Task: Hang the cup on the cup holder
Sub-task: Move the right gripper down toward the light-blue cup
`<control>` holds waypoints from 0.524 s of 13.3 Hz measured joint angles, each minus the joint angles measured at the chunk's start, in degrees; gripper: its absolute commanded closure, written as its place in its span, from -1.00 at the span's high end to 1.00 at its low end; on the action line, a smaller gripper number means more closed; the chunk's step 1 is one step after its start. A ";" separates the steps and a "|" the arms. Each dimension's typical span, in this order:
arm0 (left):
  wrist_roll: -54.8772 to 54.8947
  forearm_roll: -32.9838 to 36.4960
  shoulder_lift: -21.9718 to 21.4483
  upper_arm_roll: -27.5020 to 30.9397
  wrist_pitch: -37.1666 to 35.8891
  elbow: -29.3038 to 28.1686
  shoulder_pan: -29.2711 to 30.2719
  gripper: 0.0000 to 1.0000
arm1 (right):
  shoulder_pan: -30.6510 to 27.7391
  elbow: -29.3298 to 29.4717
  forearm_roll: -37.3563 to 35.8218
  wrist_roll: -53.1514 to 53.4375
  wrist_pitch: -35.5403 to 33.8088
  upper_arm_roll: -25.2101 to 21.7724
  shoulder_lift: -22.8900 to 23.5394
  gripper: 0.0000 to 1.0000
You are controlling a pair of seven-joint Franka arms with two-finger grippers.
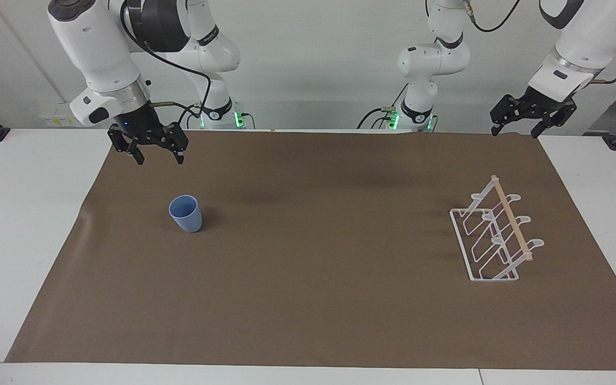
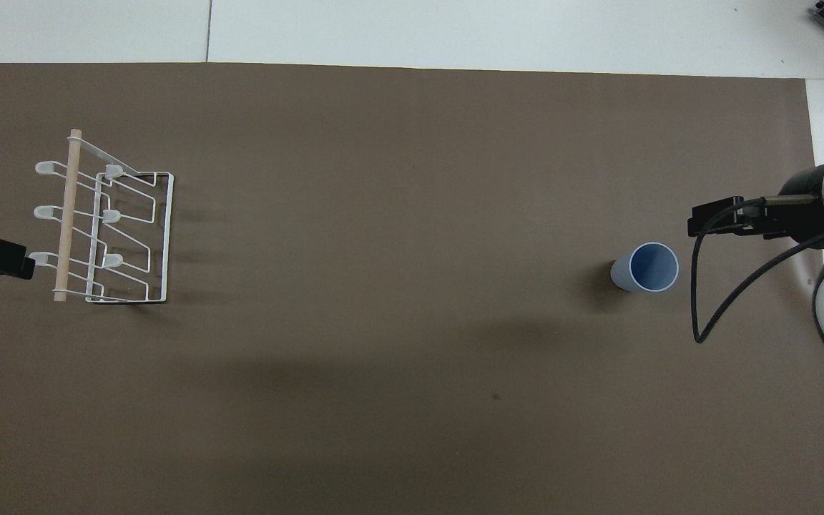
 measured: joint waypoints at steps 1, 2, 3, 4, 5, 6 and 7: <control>0.00 0.00 0.00 0.00 0.00 0.00 0.00 1.00 | 0.00 -0.01 0.00 0.00 0.00 0.00 0.00 1.00; 0.00 0.00 0.00 0.00 0.00 0.00 0.00 1.00 | 0.00 -0.06 0.00 0.00 0.00 0.00 0.00 1.00; 0.00 0.00 0.00 0.00 0.00 0.00 0.00 1.00 | 0.00 -0.10 0.00 0.00 0.01 0.00 0.00 1.00; 0.00 0.00 0.00 0.00 0.00 0.00 0.00 1.00 | 0.00 -0.12 0.00 0.00 0.02 0.00 0.00 1.00; 0.00 0.00 0.00 0.00 0.00 0.00 0.00 1.00 | -0.02 -0.14 0.00 -0.23 0.02 -0.01 0.00 1.00; 0.00 0.00 0.00 0.00 0.00 0.00 0.00 1.00 | -0.11 -0.36 0.00 -1.14 0.02 -0.07 -0.01 1.00; 0.00 0.00 0.00 0.00 0.00 0.00 0.00 1.00 | -0.21 -1.08 0.00 -2.38 0.53 -0.14 -0.04 1.00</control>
